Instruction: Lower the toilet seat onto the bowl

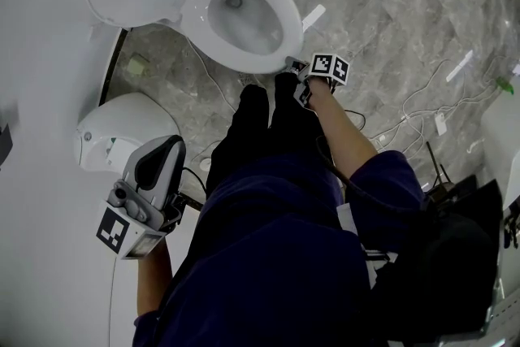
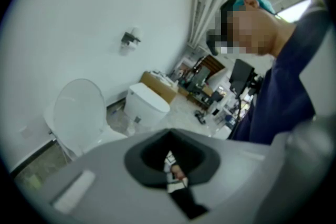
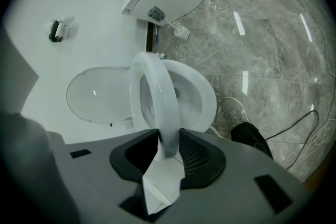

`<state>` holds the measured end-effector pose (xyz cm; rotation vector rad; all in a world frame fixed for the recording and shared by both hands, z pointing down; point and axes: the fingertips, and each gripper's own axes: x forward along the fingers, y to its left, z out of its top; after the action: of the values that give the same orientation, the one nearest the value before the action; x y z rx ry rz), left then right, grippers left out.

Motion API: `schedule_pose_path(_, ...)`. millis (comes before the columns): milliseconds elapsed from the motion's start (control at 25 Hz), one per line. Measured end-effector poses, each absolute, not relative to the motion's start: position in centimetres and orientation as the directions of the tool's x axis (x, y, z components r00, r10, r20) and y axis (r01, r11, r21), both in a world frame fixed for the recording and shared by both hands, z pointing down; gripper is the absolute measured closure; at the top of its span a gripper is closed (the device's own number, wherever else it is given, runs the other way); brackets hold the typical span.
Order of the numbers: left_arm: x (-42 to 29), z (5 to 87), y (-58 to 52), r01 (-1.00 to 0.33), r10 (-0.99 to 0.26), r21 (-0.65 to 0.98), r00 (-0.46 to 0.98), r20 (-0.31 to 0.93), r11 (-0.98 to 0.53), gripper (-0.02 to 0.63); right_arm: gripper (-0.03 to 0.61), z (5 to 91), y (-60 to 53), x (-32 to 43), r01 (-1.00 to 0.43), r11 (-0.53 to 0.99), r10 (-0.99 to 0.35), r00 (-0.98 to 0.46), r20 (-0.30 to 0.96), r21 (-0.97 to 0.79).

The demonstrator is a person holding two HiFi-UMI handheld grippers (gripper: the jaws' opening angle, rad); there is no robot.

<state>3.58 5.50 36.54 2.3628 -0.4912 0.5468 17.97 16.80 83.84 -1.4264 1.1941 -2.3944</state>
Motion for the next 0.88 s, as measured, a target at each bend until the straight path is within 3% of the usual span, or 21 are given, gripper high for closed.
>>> schedule_pose_path(880,3.0,37.6,4.8,-0.533,-0.229,0.503,0.807,0.545,-0.681,0.611,0.439,88.7,17.7,18.1,-0.352,-0.736,-0.329,-0.56,0.761,-0.578)
